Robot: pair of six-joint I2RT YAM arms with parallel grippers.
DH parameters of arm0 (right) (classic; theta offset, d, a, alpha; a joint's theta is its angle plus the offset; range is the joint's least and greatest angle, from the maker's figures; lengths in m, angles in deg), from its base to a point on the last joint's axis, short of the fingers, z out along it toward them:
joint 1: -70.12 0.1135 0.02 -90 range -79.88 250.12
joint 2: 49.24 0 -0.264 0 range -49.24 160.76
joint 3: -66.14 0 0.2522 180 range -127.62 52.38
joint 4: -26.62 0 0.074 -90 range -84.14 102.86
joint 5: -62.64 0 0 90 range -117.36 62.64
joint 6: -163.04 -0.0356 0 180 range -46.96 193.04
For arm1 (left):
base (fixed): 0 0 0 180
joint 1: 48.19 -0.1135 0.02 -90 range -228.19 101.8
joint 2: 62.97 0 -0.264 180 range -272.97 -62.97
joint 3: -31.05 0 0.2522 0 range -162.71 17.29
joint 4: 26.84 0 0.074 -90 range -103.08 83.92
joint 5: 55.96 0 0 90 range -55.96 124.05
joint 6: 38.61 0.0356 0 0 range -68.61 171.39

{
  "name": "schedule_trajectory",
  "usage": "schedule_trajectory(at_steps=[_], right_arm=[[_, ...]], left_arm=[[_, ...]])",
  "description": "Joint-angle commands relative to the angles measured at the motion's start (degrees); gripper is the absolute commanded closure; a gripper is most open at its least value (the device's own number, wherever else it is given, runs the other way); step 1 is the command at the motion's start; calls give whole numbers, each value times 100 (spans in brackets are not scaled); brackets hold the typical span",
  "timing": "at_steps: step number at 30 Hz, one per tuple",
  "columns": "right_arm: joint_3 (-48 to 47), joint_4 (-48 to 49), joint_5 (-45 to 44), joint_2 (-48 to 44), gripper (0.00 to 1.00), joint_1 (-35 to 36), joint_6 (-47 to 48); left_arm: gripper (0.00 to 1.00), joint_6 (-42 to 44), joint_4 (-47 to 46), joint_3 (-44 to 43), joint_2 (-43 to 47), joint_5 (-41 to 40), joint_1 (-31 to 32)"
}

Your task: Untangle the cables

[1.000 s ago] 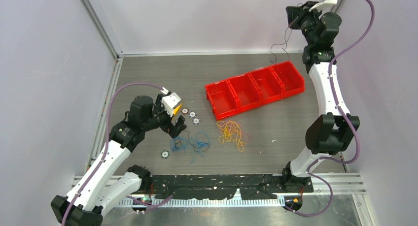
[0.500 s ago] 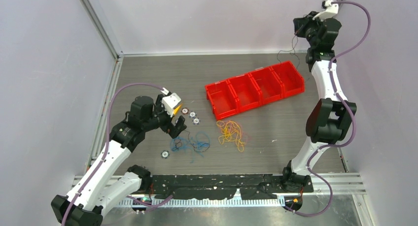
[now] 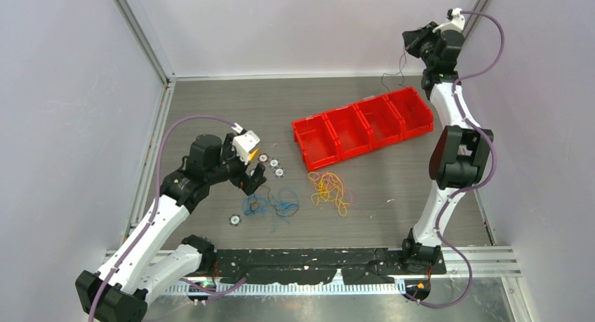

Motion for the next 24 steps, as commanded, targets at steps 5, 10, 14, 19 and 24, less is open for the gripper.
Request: schedule_trajectory(at_steps=[5, 10, 14, 19, 24], right_arm=[[-1333, 337, -68, 585, 95, -11, -535], [-1097, 558, 381, 643, 95, -244, -755], [-160, 705, 807, 313, 95, -567, -530], [811, 265, 1350, -173, 95, -911, 316], [1263, -558, 1245, -503, 95, -822, 2164]], left_arm=[[2, 15, -164, -65, 40, -103, -21], [2, 46, -134, -62, 51, -151, -21], [2, 74, -98, -39, 105, -202, -21], [2, 29, -101, 20, 136, -143, -22], [2, -41, -140, -16, 88, -99, -21]])
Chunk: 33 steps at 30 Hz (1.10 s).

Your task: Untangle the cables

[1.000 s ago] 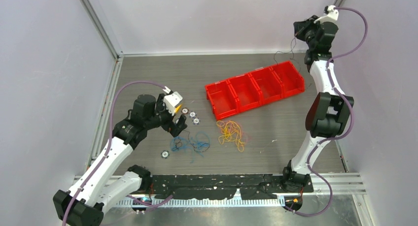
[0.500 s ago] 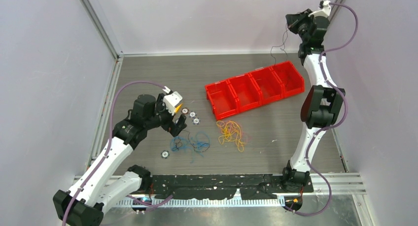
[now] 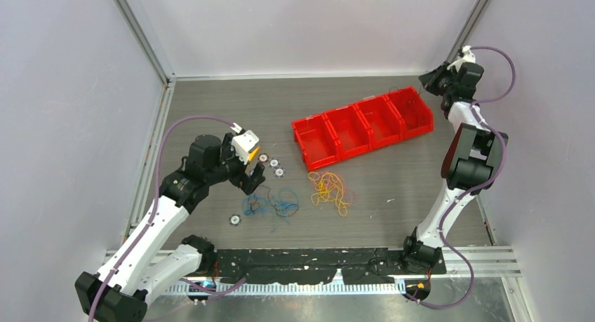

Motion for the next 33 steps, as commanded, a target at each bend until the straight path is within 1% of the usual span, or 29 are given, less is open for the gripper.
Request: schedule_trajectory(at_steps=[1, 2, 3, 5, 7, 11, 15, 17, 20, 22, 23, 24, 25, 27, 28, 29, 30, 31, 32, 33], right_arm=[[145, -604, 98, -792, 95, 212, 2155], [173, -704, 63, -832, 95, 274, 2408], [175, -917, -2, -846, 95, 311, 2918], [146, -1235, -189, -850, 94, 446, 3612], [83, -1495, -503, -748, 95, 599, 4253], [-21, -1730, -1009, -471, 95, 911, 5295], [-301, -1882, -1193, -135, 94, 980, 5866], [-306, -1793, -1287, -35, 95, 980, 6149], [-314, -1819, -1289, 35, 93, 977, 6525], [-356, -1978, -1151, 30, 85, 972, 6564], [-409, -2041, -1066, 10, 77, 971, 6550], [-441, -2164, -1029, -19, 72, 971, 6473], [-523, -2222, -983, -27, 64, 971, 6434], [-697, -2390, -941, -60, 55, 971, 6295], [-774, -2534, -922, -93, 52, 965, 6214], [-903, -2601, -879, -117, 47, 963, 6173], [-956, -2701, -861, -171, 45, 954, 6104], [-1071, -2750, -809, -204, 39, 949, 6070], [-1128, -2820, -786, -255, 36, 939, 5984], [-1250, -2899, -764, -281, 30, 938, 5906]], left_arm=[[2, -41, -152, -31, 37, 33, -21], [2, -43, -148, -32, 35, 34, -21], [2, -42, -151, -26, 39, 23, -21], [1, -46, -164, -21, 37, 25, -21], [1, -50, -185, -32, 34, 27, -21], [1, -37, -177, -78, -8, 20, -21], [2, -16, -164, -79, 4, -11, -21], [0, -5, -154, -62, 22, -19, -21], [1, 24, -146, -45, 39, -24, -21], [1, 28, -143, -44, 29, -27, -21], [1, 29, -143, -46, 24, -31, -21], [1, 29, -143, -50, 14, -21, -21], [1, 29, -145, -66, 0, -16, -21], [1, 21, -119, -105, -35, 17, -21], [1, 10, -95, -134, -46, 22, -21], [1, 11, -75, -147, -59, 28, -21], [1, 11, -63, -159, -48, 15, -21], [1, 11, -56, -165, -46, 6, -21], [1, 11, -47, -162, -41, -1, -21], [1, 3, -41, -170, -37, -17, -22]])
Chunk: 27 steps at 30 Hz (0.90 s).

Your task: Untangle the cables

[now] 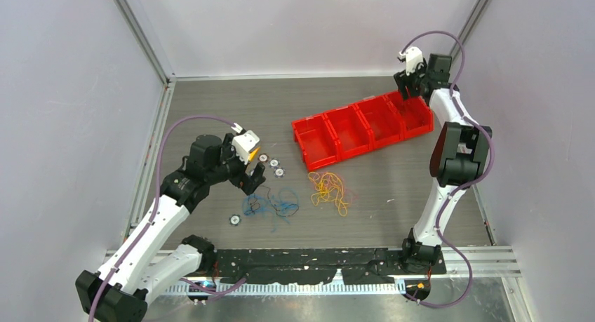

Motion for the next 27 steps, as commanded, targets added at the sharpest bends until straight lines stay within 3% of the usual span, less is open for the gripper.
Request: schedule_trajectory(at_steps=[1, 5, 11, 17, 20, 24, 27], right_arm=[[-583, -286, 229, -403, 26, -38, -288], [-1452, -948, 311, -236, 20, -82, -397], [-2345, -2778, 813, -46, 23, -92, -195], [-2400, -3818, 494, -48, 27, -214, -456], [-2336, -4225, 511, -112, 25, -610, -597], [-2019, -4399, 856, -308, 25, -1094, -843], [-1627, -4529, 1145, -661, 25, -1101, -941]], left_arm=[[1, 9, -51, -175, 19, -26, -21], [1, -23, 58, -244, -31, 1, -21], [1, -50, 189, -252, 42, 30, -30], [1, -83, 288, -269, 63, 126, -30], [1, -120, 351, -256, 100, 132, -36], [1, -29, 445, -151, 36, 74, -61], [1, 191, 827, -245, -490, 130, -188]])
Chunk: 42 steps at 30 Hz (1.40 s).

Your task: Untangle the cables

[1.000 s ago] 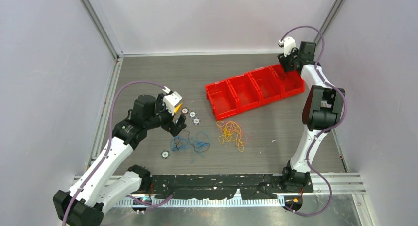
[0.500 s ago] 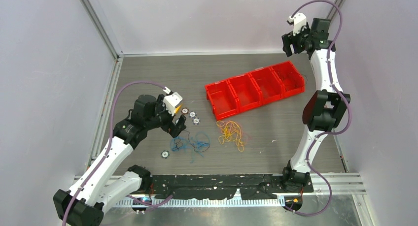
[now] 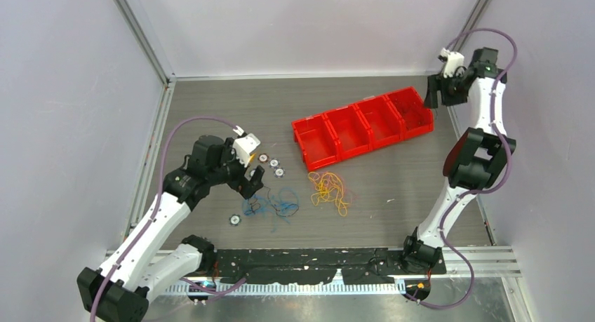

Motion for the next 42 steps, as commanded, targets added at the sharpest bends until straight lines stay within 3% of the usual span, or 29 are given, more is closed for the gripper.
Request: schedule_trajectory(at_steps=[1, 7, 10, 16, 21, 27, 34, 42], right_arm=[[585, -403, 584, -770, 25, -93, -324], [1450, -641, 1018, -1601, 23, 794, -498], [1976, -657, 1333, -2074, 23, 1598, -606], [3279, -242, 1807, -2612, 26, 3258, -1204], [3907, 856, 1517, -2691, 27, 4732, -1701], [3835, 1966, 761, -2013, 27, 6154, -2284], [3006, 2429, 134, -813, 26, 7195, -2616], [2580, 2278, -71, 128, 30, 7455, -2884]], left_arm=[[1, 229, 547, -304, -674, 147, -219], [19, 560, 1543, -853, -2046, 910, -488], [26, 584, 1878, -975, -2388, 1390, -493], [35, 909, 2407, -1184, -2715, 1437, -570], [36, 1977, 2319, -750, -1956, 1826, -1015], [32, 1341, 1787, -841, -1578, 3132, -3172], [25, 855, 1747, -726, -1449, 3037, -3661], [23, 334, 1625, -728, -1305, 2892, -3678]])
